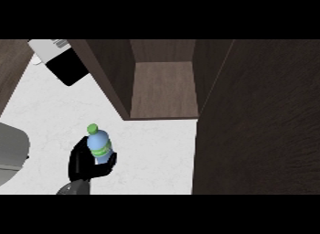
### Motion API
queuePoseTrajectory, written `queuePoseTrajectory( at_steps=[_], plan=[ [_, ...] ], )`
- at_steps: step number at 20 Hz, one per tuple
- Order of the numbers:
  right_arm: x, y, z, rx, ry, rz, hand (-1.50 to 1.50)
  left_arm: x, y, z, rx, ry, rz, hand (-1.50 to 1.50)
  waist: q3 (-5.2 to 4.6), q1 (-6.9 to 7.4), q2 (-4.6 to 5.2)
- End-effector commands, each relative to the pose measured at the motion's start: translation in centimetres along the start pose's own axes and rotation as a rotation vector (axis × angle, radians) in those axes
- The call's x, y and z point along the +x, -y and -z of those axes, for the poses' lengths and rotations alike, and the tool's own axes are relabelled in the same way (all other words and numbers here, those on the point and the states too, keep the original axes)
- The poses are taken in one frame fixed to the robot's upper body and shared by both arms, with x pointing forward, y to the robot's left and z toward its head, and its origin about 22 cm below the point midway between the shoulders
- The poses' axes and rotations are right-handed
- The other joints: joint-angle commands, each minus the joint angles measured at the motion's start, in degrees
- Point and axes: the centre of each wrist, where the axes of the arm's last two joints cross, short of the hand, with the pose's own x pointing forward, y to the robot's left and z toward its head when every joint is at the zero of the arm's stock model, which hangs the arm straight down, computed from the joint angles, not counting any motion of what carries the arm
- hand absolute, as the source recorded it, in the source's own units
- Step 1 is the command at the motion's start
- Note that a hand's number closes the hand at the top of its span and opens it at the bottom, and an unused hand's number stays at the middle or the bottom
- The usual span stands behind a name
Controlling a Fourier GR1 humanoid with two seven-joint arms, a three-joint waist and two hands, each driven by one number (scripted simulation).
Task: Pick up the bottled water, place it into the cabinet and close the cabinet
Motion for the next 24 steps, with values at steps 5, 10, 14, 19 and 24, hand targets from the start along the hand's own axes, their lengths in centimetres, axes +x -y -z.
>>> queuePoseTrajectory(
  at_steps=[5, 10, 14, 19, 24],
  plan=[
    [1.7, 0.2, -0.1, -0.012, 0.018, 0.0, -1.5, 0.3, 3.4, 0.5, -0.182, -0.046, -0.079, 1.5, -0.34, 0.68, -0.11],
    [1.8, 0.2, -0.5, -0.036, 0.002, 0.017, -1.5, 1.8, 6.2, 1.1, -0.206, -0.052, -0.105, 1.5, -0.3, 0.98, -0.28],
    [1.3, -1.2, 0.9, 0.003, 0.031, 0.01, -1.5, 3.0, 10.4, 3.3, -0.246, -0.052, -0.105, 1.5, -0.39, 0.95, 0.0],
    [1.8, -0.7, 0.4, -0.019, 0.018, 0.024, -1.5, 6.2, 14.4, 6.5, -0.259, -0.048, -0.049, 1.5, -0.39, 0.28, 0.01],
    [1.0, -0.3, 0.6, -0.024, 0.022, 0.022, -1.5, 7.9, 17.5, 7.6, -0.286, 0.031, 0.063, 1.5, -0.38, 0.31, 0.06]
  ],
)
